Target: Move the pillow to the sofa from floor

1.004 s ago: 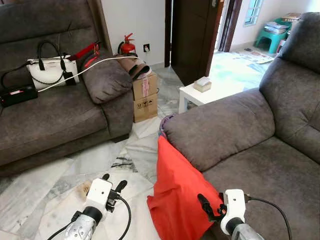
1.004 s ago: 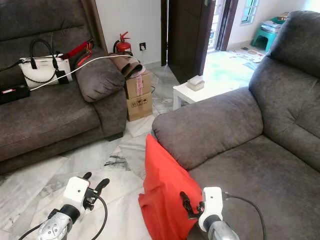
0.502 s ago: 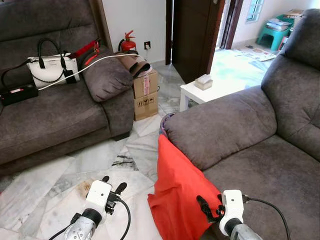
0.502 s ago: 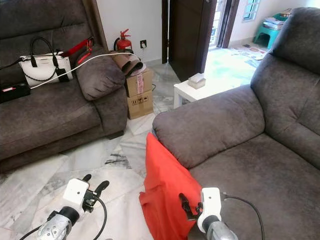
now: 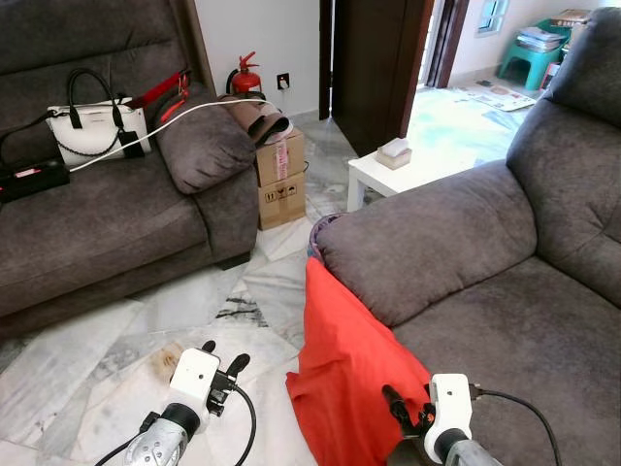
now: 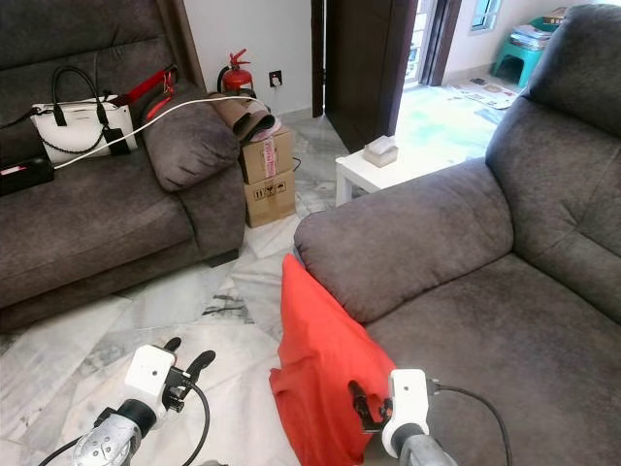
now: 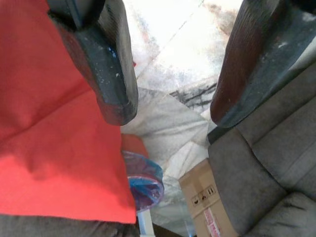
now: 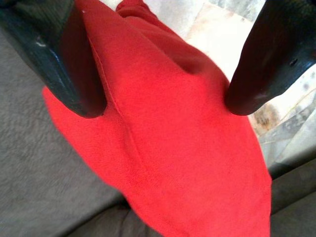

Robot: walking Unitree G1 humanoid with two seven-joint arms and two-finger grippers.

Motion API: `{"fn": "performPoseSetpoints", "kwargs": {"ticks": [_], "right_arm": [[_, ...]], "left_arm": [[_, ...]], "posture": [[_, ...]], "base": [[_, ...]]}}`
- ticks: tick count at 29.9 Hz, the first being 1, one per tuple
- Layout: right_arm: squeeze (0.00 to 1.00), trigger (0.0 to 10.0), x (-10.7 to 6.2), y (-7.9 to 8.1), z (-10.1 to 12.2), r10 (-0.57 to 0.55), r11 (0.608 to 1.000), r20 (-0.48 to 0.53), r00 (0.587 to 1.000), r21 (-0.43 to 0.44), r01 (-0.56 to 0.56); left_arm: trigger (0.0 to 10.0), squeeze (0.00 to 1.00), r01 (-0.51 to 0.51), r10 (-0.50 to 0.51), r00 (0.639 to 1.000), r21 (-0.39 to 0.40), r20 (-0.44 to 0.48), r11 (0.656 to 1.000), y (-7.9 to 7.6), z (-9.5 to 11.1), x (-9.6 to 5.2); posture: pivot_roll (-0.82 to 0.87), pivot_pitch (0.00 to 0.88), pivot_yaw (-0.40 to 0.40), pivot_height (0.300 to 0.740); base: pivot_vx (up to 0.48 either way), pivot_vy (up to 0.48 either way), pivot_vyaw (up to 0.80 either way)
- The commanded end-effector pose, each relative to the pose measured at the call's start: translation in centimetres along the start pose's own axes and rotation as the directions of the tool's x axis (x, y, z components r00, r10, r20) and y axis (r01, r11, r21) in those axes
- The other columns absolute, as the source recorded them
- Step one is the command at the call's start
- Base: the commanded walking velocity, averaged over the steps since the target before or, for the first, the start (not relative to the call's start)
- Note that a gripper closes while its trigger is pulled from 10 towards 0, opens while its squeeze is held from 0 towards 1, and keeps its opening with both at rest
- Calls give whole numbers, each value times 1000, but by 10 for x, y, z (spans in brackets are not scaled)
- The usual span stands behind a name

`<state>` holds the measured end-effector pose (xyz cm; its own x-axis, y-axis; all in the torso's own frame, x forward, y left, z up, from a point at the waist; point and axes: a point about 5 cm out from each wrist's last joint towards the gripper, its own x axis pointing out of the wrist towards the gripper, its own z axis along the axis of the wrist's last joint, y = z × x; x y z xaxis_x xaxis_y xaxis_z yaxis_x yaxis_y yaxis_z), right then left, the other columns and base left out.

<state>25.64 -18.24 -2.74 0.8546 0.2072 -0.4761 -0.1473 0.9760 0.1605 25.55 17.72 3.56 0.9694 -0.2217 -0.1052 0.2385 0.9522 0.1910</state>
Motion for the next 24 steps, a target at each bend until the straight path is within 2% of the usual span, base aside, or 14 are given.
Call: {"fn": "performPoseSetpoints", "kwargs": {"ticks": [1,4,10,15,20,24], "right_arm": [[0,10000,0,2,-5,-8,999,-20,1000,45,9],[0,10000,2,6,-4,-4,992,-12,1000,125,5],[0,10000,5,10,1,11,979,36,999,204,-18],[0,10000,7,12,2,14,985,26,1000,171,-18],[0,10000,6,12,2,-26,979,48,999,202,16],[0,10000,7,16,-1,-23,980,29,999,199,16]], "left_arm": [[10000,0,-6,5,1000,-18,-20,1000,1,-3,-4],[10000,0,-2,1,1000,-18,-23,1000,3,-3,-5],[10000,0,9,-9,1000,-14,-20,1000,4,0,-7],[10000,0,20,-20,1000,-10,-8,1000,4,5,-6],[10000,0,25,-25,1000,-11,-1,1000,4,8,-9],[10000,0,25,-25,1000,-10,10,1000,3,13,-14]], "posture": [[41,85,50,641],[46,87,53,641],[66,99,58,641],[86,114,61,641],[142,149,48,641],[171,170,47,641]], "base": [[0,0,0],[0,0,0],[0,0,0],[0,0,0],[0,0,0],[0,0,0]]}}
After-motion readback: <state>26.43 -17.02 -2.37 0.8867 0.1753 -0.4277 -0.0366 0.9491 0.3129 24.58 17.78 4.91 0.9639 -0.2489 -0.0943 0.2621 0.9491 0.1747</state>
